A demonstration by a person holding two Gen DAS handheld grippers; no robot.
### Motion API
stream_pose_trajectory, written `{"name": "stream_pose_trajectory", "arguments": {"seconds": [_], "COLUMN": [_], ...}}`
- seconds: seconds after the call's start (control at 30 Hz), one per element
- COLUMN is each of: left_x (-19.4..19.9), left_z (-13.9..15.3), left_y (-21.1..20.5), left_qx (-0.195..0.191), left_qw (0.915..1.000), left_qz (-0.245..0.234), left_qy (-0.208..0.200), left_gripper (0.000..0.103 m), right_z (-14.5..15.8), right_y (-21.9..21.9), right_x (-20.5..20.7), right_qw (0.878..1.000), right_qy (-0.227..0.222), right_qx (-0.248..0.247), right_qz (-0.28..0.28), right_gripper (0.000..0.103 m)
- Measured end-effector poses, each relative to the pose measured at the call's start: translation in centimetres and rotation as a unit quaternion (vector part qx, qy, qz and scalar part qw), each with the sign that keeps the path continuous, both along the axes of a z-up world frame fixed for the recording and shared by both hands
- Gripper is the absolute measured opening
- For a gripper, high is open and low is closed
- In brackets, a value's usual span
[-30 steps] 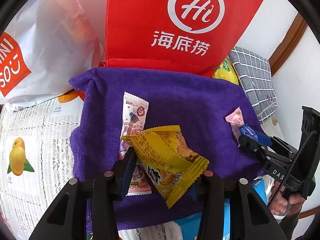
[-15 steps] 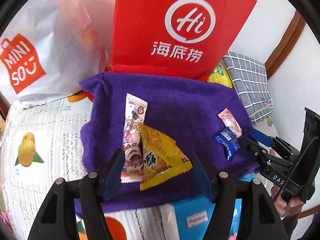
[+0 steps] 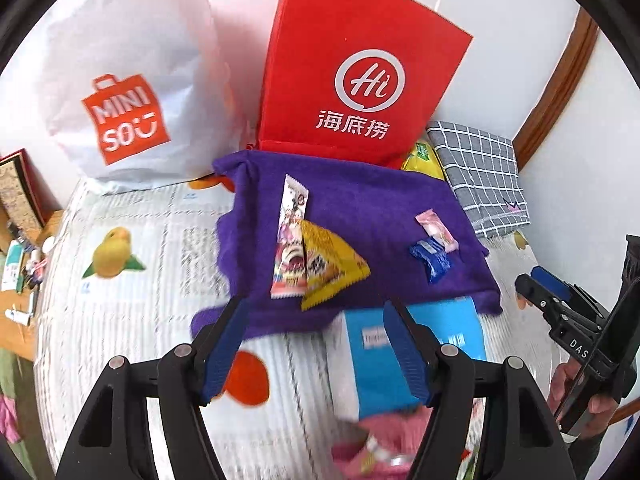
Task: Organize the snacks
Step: 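Grasp the pink silver-banded bag with the left gripper while the right grasps the green snack bag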
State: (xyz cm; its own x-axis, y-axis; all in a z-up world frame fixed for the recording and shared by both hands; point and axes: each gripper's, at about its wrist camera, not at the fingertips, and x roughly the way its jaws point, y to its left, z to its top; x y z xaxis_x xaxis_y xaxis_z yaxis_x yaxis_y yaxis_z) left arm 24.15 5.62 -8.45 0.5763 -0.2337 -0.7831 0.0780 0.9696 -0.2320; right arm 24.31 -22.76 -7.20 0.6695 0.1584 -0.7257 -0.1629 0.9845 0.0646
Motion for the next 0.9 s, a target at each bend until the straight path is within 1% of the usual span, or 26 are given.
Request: {"name": "stream_pose_trajectory", "arguments": {"seconds": [0.07,0.17,0.37,0.6,0.67,0.7,0.83,0.9], "left_x": [-1.5,-3.5,-6.7,-9.6,-10.4,-10.7,-11.8,-12.0], "left_z": [0.3,0.4,0.1,-0.1,-0.1,0.0,0.1,0.1], "left_y": [0.3,0.5,0.1,-0.4,-0.5,-0.5,-0.8,-0.9], "left_qx": [0.0,-0.007,-0.017,-0.023,-0.026,-0.028,-0.032,-0.034], "left_qw": [1.0,0.9999,0.9998,0.9996,0.9995,0.9994,0.9991,0.999], "left_qz": [0.004,0.007,0.005,-0.005,-0.007,-0.009,-0.013,-0.014], "left_qy": [-0.005,-0.008,-0.01,-0.014,-0.017,-0.018,-0.024,-0.024], "left_gripper": [0.069,0.07,0.07,0.071,0.071,0.071,0.071,0.071], "right_z": [0.2,0.3,-1.0,-2.9,-3.3,-3.5,-4.2,-4.8], "right_y": [-0.2,-0.5,-0.8,-1.3,-1.3,-1.2,-0.8,-0.3], "right_x": [-1.5,-3.8,-8.9,-14.5,-15.6,-16.3,-18.5,-19.3], "right_qw": [1.0,1.0,0.999,0.998,0.998,0.997,0.996,0.996], "right_qy": [-0.004,0.005,0.037,0.052,0.057,0.058,0.055,0.057], "right_qx": [-0.003,0.002,0.013,0.037,0.04,0.044,0.061,0.059], "right_qz": [-0.011,-0.008,0.003,0.011,0.012,0.013,0.023,0.029], "right_gripper": [0.054,0.054,0.054,0.055,0.057,0.06,0.067,0.067]}}
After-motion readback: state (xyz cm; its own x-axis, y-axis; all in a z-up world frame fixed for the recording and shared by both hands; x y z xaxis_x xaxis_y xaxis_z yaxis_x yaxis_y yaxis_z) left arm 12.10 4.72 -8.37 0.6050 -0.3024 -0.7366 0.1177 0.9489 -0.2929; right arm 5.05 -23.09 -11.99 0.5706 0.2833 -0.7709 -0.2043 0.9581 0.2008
